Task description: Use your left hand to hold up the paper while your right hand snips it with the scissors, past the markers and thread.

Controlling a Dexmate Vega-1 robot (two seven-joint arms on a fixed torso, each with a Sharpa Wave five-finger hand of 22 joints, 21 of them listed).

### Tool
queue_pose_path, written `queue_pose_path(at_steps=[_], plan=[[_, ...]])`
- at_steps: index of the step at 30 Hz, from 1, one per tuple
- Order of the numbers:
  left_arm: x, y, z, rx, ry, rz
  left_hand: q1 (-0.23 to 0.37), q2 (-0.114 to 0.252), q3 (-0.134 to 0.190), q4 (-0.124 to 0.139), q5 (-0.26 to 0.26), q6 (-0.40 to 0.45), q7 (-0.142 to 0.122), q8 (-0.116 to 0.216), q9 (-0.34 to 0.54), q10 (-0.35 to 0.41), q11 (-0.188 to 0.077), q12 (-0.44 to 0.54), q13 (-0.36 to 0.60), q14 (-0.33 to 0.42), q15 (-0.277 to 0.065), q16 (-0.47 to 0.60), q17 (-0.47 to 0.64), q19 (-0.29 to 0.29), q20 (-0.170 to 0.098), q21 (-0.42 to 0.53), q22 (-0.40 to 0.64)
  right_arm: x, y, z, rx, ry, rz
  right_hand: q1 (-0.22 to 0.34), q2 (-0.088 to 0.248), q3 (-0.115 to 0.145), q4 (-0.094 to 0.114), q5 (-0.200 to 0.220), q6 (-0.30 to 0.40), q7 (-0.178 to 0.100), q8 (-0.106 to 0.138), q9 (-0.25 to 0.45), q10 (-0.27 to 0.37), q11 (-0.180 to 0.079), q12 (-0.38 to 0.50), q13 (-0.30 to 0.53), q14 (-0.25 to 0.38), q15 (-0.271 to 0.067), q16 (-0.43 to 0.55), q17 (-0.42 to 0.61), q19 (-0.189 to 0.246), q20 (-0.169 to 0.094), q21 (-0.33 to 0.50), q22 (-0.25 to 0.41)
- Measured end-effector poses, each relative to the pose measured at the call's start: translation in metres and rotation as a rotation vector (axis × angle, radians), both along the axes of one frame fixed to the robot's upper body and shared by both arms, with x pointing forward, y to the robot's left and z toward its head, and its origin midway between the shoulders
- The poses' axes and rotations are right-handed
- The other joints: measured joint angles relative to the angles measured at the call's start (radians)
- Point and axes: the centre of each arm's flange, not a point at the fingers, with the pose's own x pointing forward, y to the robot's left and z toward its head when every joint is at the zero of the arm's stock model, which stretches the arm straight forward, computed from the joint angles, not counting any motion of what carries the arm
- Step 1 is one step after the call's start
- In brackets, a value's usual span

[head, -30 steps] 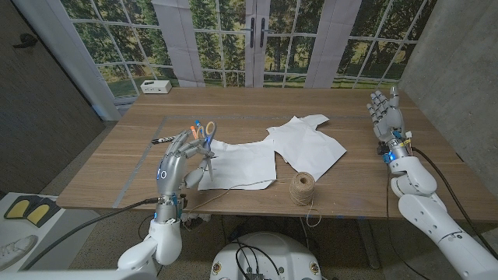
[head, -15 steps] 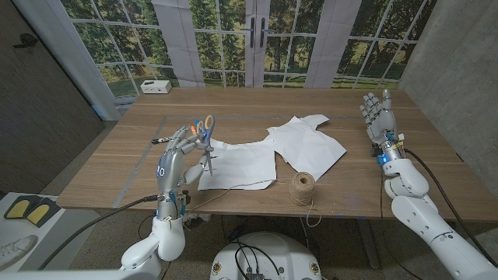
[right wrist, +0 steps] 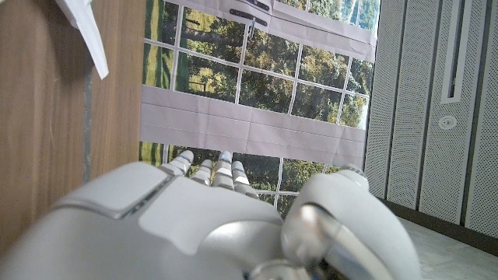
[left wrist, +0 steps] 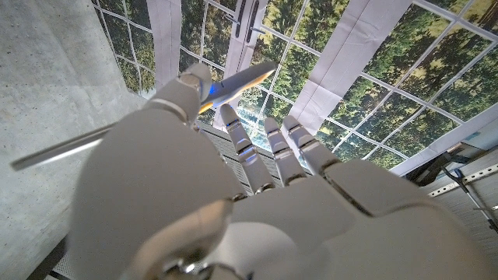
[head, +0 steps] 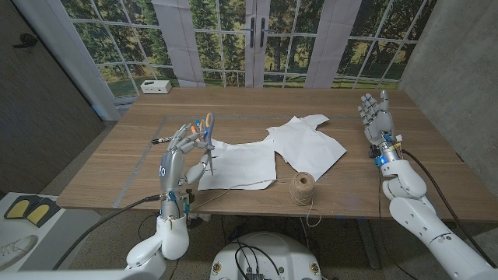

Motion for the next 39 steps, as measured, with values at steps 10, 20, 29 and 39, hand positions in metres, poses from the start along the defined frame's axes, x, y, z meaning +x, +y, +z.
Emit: queue_pose_path(at_steps=[10, 20, 29, 39], plan=[[0.0, -0.004, -0.001, -0.04, -0.027, -0.063, -0.017, 0.01, 0.01, 0.011, 0.0, -0.015, 0.015, 0.001, 0.0, -0.004, -0.004, 0.0, 0.0, 0.0, 0.0, 0.0, 0.0, 0.0, 0.0, 0.0, 0.0, -0.001, 0.007, 0.002, -0.009, -0.004, 0.007, 0.005, 0.005, 0.0, 0.0, 0.0, 0.0, 0.0, 0.0, 0.0, 0.0, 0.0, 0.0, 0.0, 0.0, 0.0, 0.0, 0.0, 0.0, 0.0, 0.0, 0.0], [0.0, -0.008, -0.005, -0.061, -0.054, -0.101, -0.038, 0.028, 0.017, 0.018, 0.0, -0.026, 0.026, 0.001, 0.0, 0.033, 0.004, 0.012, -0.001, 0.04, -0.004, 0.004, 0.001, 0.001, 0.0, 0.0, 0.0, -0.006, 0.01, 0.006, -0.021, -0.012, 0.008, 0.005, 0.005, 0.0, 0.0, 0.0, 0.0, 0.0, 0.0, 0.0, 0.0, 0.0, 0.0, 0.0, 0.0, 0.0, 0.0, 0.0, 0.0, 0.0, 0.0, 0.0], [-0.001, -0.012, -0.008, -0.073, -0.085, -0.13, -0.051, 0.041, 0.04, 0.027, 0.024, -0.044, 0.043, 0.063, 0.019, 0.108, 0.004, 0.015, -0.012, 0.099, -0.002, 0.001, -0.002, 0.019, 0.0, 0.0, 0.0, -0.008, 0.015, 0.009, -0.029, -0.016, 0.014, 0.005, 0.005, 0.0, 0.0, -0.007, 0.0, 0.0, 0.0, 0.0, 0.0, 0.0, 0.0, 0.0, 0.0, 0.0, 0.0, 0.0, 0.0, 0.0, 0.0, 0.0], [-0.003, -0.016, -0.01, -0.073, -0.105, -0.149, -0.062, 0.036, 0.107, 0.016, 0.029, -0.063, 0.062, 0.125, 0.202, 0.155, 0.003, 0.005, -0.012, 0.18, -0.007, 0.0, -0.003, 0.024, 0.002, 0.0, 0.0, -0.01, 0.018, 0.009, -0.031, -0.016, 0.019, 0.001, 0.009, 0.0, 0.0, -0.007, 0.006, -0.006, 0.0, 0.0, 0.002, -0.009, 0.0, 0.0, 0.0, 0.0, 0.0, 0.0, 0.0, 0.0, 0.0, 0.0]])
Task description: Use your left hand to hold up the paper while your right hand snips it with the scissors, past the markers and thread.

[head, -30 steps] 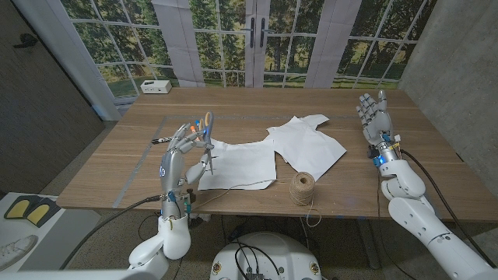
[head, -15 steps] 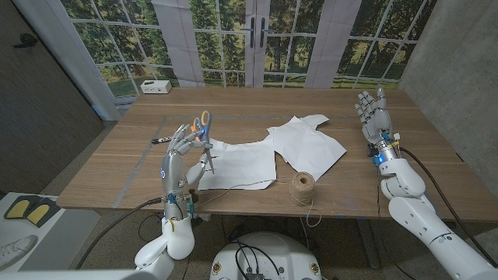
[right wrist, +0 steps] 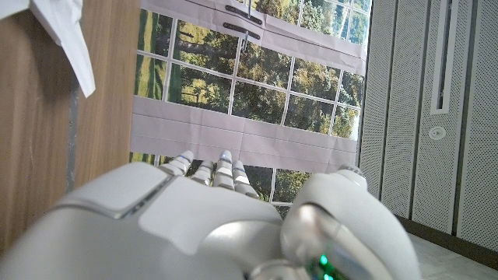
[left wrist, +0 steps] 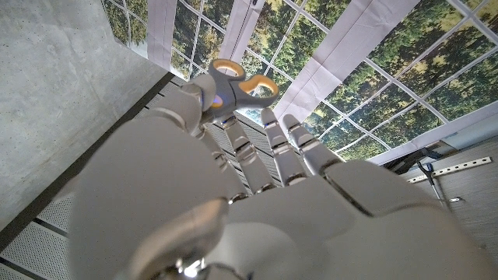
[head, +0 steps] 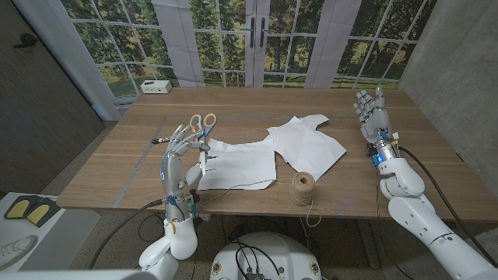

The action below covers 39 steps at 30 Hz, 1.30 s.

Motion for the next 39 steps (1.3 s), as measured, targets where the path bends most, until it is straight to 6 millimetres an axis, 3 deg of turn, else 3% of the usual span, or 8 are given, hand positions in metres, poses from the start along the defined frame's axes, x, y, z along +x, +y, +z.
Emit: queue_pose_path(at_steps=[4, 6, 8, 11, 15, 18, 19, 39], plan=[[-0.001, 0.001, -0.001, -0.017, -0.01, -0.005, -0.002, 0.003, 0.046, -0.006, 0.0, -0.016, 0.017, 0.034, -0.014, 0.113, 0.006, 0.005, -0.005, 0.145, -0.011, 0.002, 0.001, 0.024, -0.001, 0.0, 0.0, 0.0, 0.001, 0.0, -0.001, -0.001, 0.001, 0.0, 0.0, 0.0, 0.0, 0.0, 0.0, 0.0, 0.0, 0.0, 0.0, 0.0, 0.0, 0.0, 0.0, 0.0, 0.0, 0.001, 0.0, 0.0, 0.0, 0.0], [-0.001, 0.003, -0.001, -0.041, -0.014, 0.0, 0.001, 0.006, 0.065, -0.01, 0.0, -0.022, 0.023, 0.052, -0.018, 0.116, 0.006, 0.016, -0.005, 0.236, -0.024, 0.004, 0.003, 0.031, -0.002, 0.0, 0.0, -0.001, 0.001, 0.0, -0.001, -0.001, 0.001, 0.0, 0.0, 0.0, 0.0, 0.0, 0.0, 0.0, 0.0, 0.0, 0.0, 0.0, 0.0, 0.0, 0.0, 0.0, 0.0, 0.002, 0.0, 0.0, 0.0, 0.0], [0.0, 0.005, -0.002, -0.064, -0.018, 0.005, 0.008, 0.014, 0.073, -0.017, 0.0, -0.025, 0.026, 0.066, -0.026, 0.137, 0.027, 0.024, -0.005, 0.319, -0.048, 0.004, 0.003, 0.032, -0.003, 0.0, 0.001, -0.001, 0.001, 0.0, -0.001, 0.0, 0.001, 0.0, 0.0, 0.0, 0.0, 0.0, 0.0, 0.0, 0.0, 0.0, 0.0, 0.0, 0.0, 0.0, 0.0, 0.0, 0.0, 0.002, 0.0, 0.0, 0.0, 0.0], [-0.001, 0.003, -0.003, -0.059, -0.022, -0.008, 0.016, 0.022, 0.077, -0.021, 0.0, -0.027, 0.027, 0.077, -0.034, 0.154, 0.036, 0.028, -0.005, 0.375, -0.073, 0.003, 0.003, 0.032, -0.003, 0.0, 0.002, -0.001, 0.001, 0.0, -0.002, -0.001, 0.002, 0.0, 0.0, 0.0, 0.0, 0.0, 0.0, 0.0, 0.0, 0.0, 0.0, 0.0, 0.0, 0.0, 0.0, 0.0, 0.0, 0.002, 0.0, 0.0, 0.0, 0.0], [-0.001, 0.006, -0.005, -0.086, -0.023, 0.001, 0.02, 0.018, 0.081, -0.025, 0.0, -0.025, 0.025, 0.084, -0.051, 0.161, 0.036, 0.031, -0.005, 0.405, -0.084, 0.001, 0.014, 0.032, -0.003, 0.0, 0.002, -0.001, 0.001, 0.0, -0.002, 0.0, 0.002, 0.0, 0.0, 0.0, 0.0, 0.0, 0.0, 0.0, 0.0, 0.0, 0.0, 0.0, 0.0, 0.0, 0.0, 0.0, 0.0, 0.002, 0.0, 0.0, 0.0, 0.0], [-0.001, 0.006, -0.005, -0.097, -0.028, 0.002, 0.054, 0.018, 0.086, -0.029, 0.004, 0.014, 0.03, 0.094, -0.065, 0.166, 0.038, 0.032, -0.005, 0.412, -0.092, 0.001, 0.026, 0.032, -0.003, 0.0, 0.002, -0.001, 0.002, 0.0, -0.003, 0.0, 0.004, 0.0, 0.0, 0.0, 0.0, 0.0, 0.0, 0.0, 0.0, 0.0, 0.0, 0.0, 0.0, 0.0, 0.0, 0.0, 0.0, 0.002, 0.0, 0.0, 0.0, 0.0], [-0.001, 0.008, -0.008, -0.112, -0.023, 0.009, 0.058, 0.02, 0.096, -0.019, 0.004, 0.022, 0.036, 0.095, -0.068, 0.166, 0.038, 0.032, -0.005, 0.417, -0.097, 0.001, 0.029, 0.032, -0.003, 0.0, 0.002, -0.001, 0.002, 0.001, -0.004, -0.001, 0.008, 0.0, 0.0, 0.0, 0.0, 0.0, 0.0, 0.0, 0.0, 0.0, 0.0, 0.0, 0.0, 0.0, 0.0, 0.0, 0.0, 0.002, 0.0, 0.0, 0.0, 0.0], [0.0, 0.012, -0.012, -0.153, -0.031, 0.001, 0.08, 0.0, 0.114, -0.012, 0.012, 0.029, 0.043, 0.084, -0.11, 0.166, 0.038, 0.032, -0.004, 0.429, -0.098, 0.009, 0.022, 0.025, -0.004, 0.0, 0.002, 0.007, 0.001, -0.003, 0.027, 0.003, 0.044, 0.0, 0.0, 0.0, 0.0, 0.0, 0.0, 0.0, 0.0, 0.0, 0.0, 0.0, 0.0, 0.0, 0.006, -0.002, 0.0, -0.001, 0.015, -0.004, 0.0, 0.0]])
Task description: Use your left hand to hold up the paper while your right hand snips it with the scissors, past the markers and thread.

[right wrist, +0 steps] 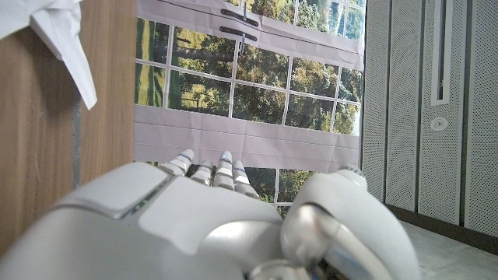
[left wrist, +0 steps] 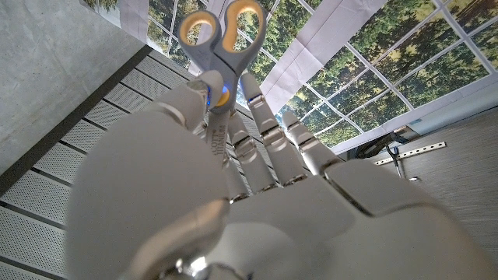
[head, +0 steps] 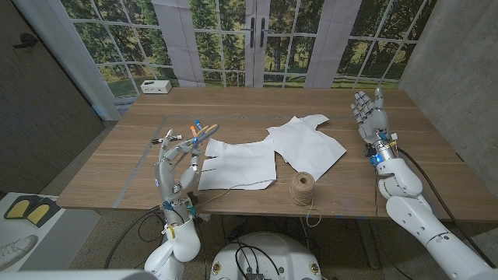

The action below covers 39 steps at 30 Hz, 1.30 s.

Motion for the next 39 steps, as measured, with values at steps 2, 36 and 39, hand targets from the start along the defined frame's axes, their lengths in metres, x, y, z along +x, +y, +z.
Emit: queue_pose_path(at_steps=[2, 36, 39], plan=[[-0.001, 0.001, 0.001, -0.002, -0.006, 0.001, 0.0, 0.0, 0.0, 0.0, 0.0, -0.001, 0.001, 0.0, 0.002, 0.0, 0.0, 0.0, 0.0, 0.0, 0.0, 0.0, -0.002, 0.0, 0.0, 0.0, 0.0, 0.0, 0.0, 0.0, 0.002, 0.0, 0.002, 0.0, 0.0, 0.0, 0.0, 0.0, 0.0, 0.0, 0.0, 0.0, 0.0, 0.0, 0.0, 0.0, 0.002, 0.002, 0.0, 0.0, 0.0, 0.0, 0.0, 0.0], [-0.012, 0.008, 0.023, 0.0, -0.095, 0.013, 0.006, -0.007, 0.008, 0.008, 0.0, -0.002, 0.002, 0.0, -0.005, 0.0, 0.0, 0.0, 0.0, -0.004, 0.004, -0.005, -0.014, 0.0, 0.0, 0.0, 0.0, -0.006, 0.006, -0.002, -0.008, -0.012, 0.046, -0.004, 0.004, 0.0, 0.0, -0.008, 0.005, -0.005, 0.0, 0.0, 0.0, 0.0, 0.0, 0.0, 0.008, 0.001, 0.0, 0.0, 0.011, 0.0, 0.0, 0.0], [-0.012, 0.008, 0.025, 0.001, -0.099, 0.011, 0.006, -0.007, 0.008, 0.008, 0.0, -0.002, 0.002, 0.001, -0.005, 0.002, 0.002, 0.0, 0.0, -0.002, 0.001, -0.005, -0.016, 0.0, 0.0, 0.0, 0.0, -0.008, 0.008, -0.002, -0.019, -0.011, 0.052, -0.004, 0.004, 0.0, 0.0, -0.008, 0.005, -0.005, 0.0, 0.0, 0.0, 0.0, 0.0, 0.0, 0.01, 0.004, 0.0, 0.0, 0.011, 0.0, 0.0, 0.0]])
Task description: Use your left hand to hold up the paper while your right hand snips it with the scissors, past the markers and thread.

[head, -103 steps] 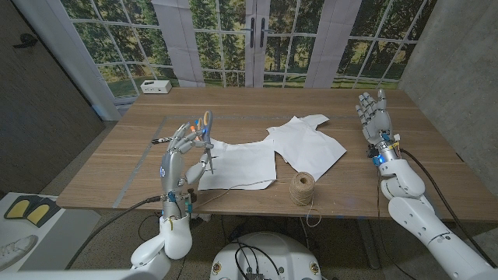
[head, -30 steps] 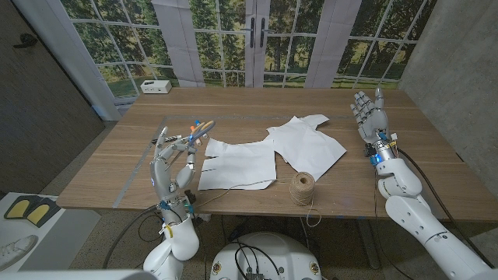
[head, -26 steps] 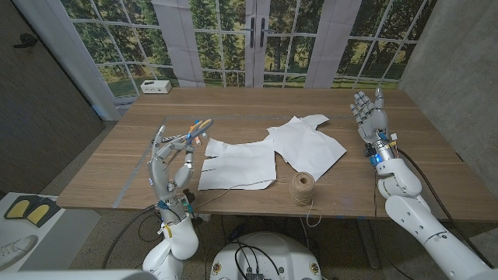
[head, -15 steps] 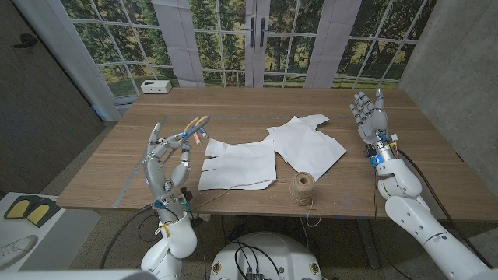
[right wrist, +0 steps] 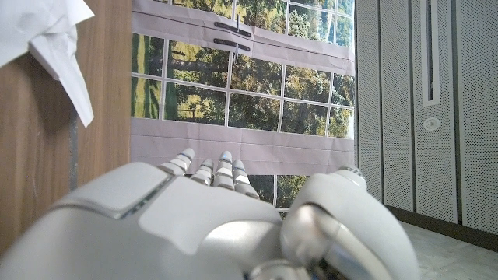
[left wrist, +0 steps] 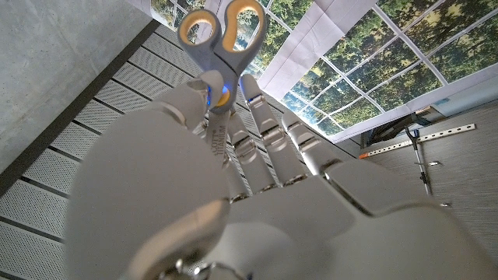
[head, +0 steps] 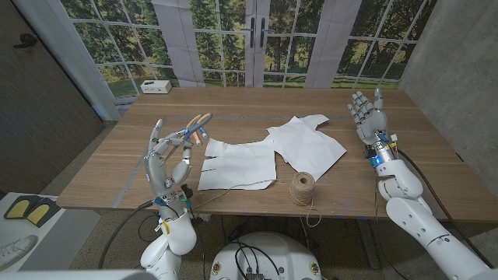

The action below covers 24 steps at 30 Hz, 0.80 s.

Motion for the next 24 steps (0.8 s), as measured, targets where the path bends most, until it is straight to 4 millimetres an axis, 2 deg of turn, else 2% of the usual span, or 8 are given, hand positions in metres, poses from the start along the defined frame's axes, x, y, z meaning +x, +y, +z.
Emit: queue_pose_path(at_steps=[17, 19, 20, 21, 24], plan=[[0.003, -0.007, 0.033, 0.075, -0.054, -0.032, 0.012, -0.012, -0.003, -0.003, 0.0, 0.011, 0.0, 0.004, -0.031, 0.002, 0.002, 0.015, 0.0, 0.021, -0.007, 0.0, 0.003, 0.004, -0.004, 0.0, 0.0, -0.009, 0.018, -0.001, -0.067, 0.008, 0.034, 0.0, 0.0, 0.0, 0.0, 0.0, 0.0, 0.0, 0.0, 0.0, 0.0, 0.0, 0.0, 0.0, 0.0, 0.0, 0.0, 0.0, 0.0, 0.0, 0.0, 0.0], [0.004, -0.001, 0.034, 0.039, -0.051, -0.013, 0.012, -0.012, -0.003, -0.003, 0.0, 0.017, 0.005, 0.004, -0.034, 0.002, 0.002, 0.016, 0.0, 0.027, -0.012, 0.0, 0.003, 0.008, 0.0, 0.0, 0.0, -0.01, 0.019, -0.001, -0.07, 0.007, 0.036, 0.0, 0.0, 0.003, -0.003, 0.0, 0.0, 0.0, 0.0, 0.0, 0.0, 0.0, 0.0, 0.0, 0.0, 0.0, 0.0, 0.0, 0.0, 0.0, 0.0, 0.0], [0.002, -0.007, 0.038, 0.084, -0.055, -0.036, 0.012, -0.012, -0.003, -0.003, 0.0, 0.017, 0.005, 0.004, -0.038, 0.002, 0.002, 0.016, 0.0, 0.027, -0.012, 0.0, 0.003, 0.009, 0.002, 0.0, 0.0, -0.011, 0.019, -0.001, -0.072, 0.007, 0.037, 0.005, 0.005, 0.004, -0.004, 0.0, 0.0, 0.0, 0.0, 0.0, 0.0, 0.0, 0.0, 0.0, 0.0, 0.0, 0.0, 0.0, 0.0, 0.0, 0.0, 0.0], [0.003, -0.003, 0.039, 0.062, -0.053, -0.026, 0.012, -0.012, -0.003, -0.003, 0.0, 0.017, 0.005, 0.004, -0.041, 0.002, 0.002, 0.016, 0.0, 0.027, -0.012, 0.0, 0.003, 0.009, 0.002, 0.0, 0.0, -0.012, 0.02, -0.001, -0.077, 0.008, 0.037, 0.007, 0.007, 0.004, -0.004, 0.0, 0.0, 0.0, 0.0, 0.0, 0.0, 0.0, 0.0, 0.0, 0.0, 0.0, 0.0, 0.0, 0.0, 0.0, 0.0, 0.0], [0.003, -0.005, 0.042, 0.083, -0.052, -0.04, 0.012, -0.012, -0.003, -0.003, 0.0, 0.017, 0.005, 0.004, -0.042, 0.002, 0.002, 0.016, 0.0, 0.027, -0.012, 0.0, 0.003, 0.009, 0.002, 0.0, 0.0, -0.013, 0.02, -0.001, -0.085, 0.008, 0.04, 0.007, 0.007, 0.004, -0.004, 0.0, 0.0, -0.001, 0.0, 0.0, 0.009, -0.009, 0.0, 0.0, 0.0, 0.0, 0.0, 0.0, 0.0, 0.0, 0.0, 0.0]])
